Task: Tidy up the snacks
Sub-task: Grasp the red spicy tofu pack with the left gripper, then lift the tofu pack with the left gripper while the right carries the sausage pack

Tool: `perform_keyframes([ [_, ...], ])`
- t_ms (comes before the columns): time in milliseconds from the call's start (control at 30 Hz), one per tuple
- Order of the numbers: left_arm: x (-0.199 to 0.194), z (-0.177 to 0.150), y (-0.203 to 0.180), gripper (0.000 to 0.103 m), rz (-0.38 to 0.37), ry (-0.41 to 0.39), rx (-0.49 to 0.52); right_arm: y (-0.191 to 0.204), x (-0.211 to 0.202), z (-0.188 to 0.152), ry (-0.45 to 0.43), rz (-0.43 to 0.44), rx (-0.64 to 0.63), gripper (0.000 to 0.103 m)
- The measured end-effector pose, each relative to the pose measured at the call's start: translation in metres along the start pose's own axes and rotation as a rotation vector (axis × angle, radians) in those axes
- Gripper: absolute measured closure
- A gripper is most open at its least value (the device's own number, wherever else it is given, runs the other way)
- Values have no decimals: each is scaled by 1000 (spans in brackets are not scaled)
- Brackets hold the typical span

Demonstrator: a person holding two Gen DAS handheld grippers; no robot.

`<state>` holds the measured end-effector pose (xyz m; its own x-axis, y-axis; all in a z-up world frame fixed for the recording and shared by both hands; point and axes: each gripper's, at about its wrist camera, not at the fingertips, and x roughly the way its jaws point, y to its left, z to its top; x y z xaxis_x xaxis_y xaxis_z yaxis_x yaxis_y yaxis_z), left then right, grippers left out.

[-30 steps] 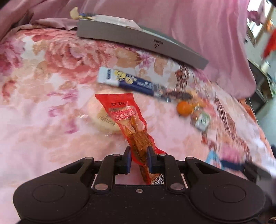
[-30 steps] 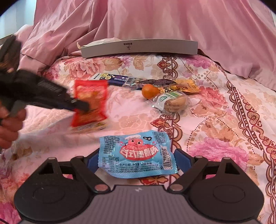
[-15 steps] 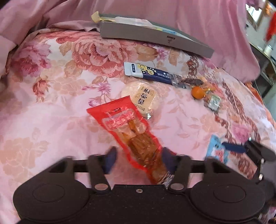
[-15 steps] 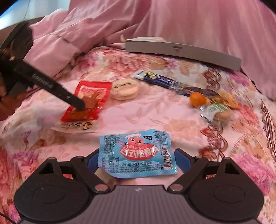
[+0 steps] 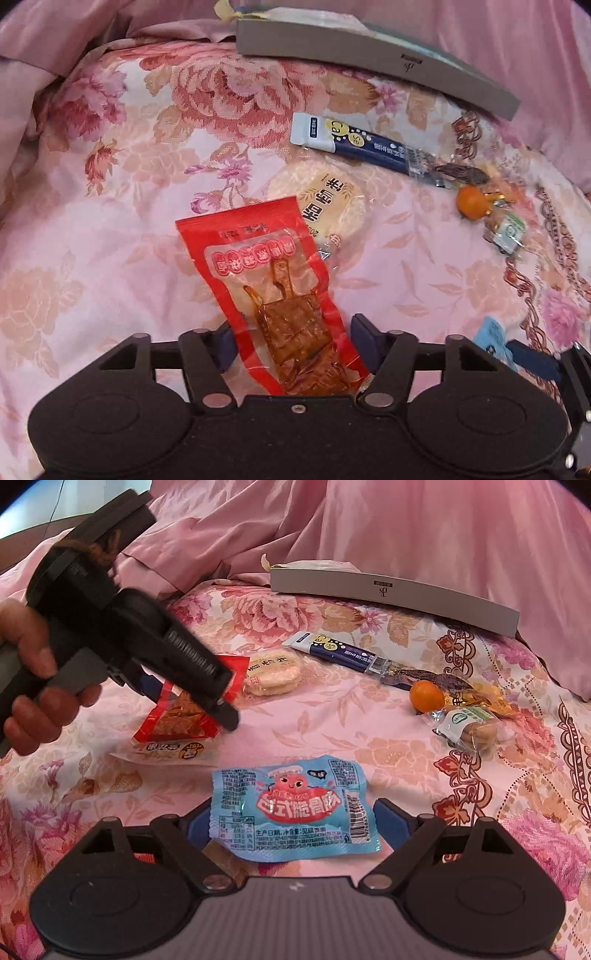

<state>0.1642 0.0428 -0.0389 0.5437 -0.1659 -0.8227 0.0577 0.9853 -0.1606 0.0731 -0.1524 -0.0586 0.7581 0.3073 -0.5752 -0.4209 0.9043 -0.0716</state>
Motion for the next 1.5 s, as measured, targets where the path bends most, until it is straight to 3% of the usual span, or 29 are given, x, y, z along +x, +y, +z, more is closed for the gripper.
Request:
perform_keyframes([
  [133, -10, -8, 15, 50, -68, 4, 70, 0, 1, 1, 0, -7, 13, 12],
  [333, -20, -22, 35, 49, -219, 18, 143, -2, 5, 4, 12, -7, 39, 10],
  [567, -18, -30, 19, 40, -192, -16, 255, 0, 16, 11, 39, -26, 65, 6],
  [733, -20, -27, 23, 51, -181, -14, 226, 5, 13, 8, 32, -62, 45, 17],
  [833, -22, -28, 20, 57, -188, -14, 230, 6, 11, 7, 29, -70, 52, 18],
  [1033, -26, -36, 11, 58, -226, -30, 253, 16, 7, 5, 15, -105, 37, 19],
  [1500, -34, -45, 5, 58, -335, -100, 196, 31, -3, -2, -30, -145, -36, 22],
])
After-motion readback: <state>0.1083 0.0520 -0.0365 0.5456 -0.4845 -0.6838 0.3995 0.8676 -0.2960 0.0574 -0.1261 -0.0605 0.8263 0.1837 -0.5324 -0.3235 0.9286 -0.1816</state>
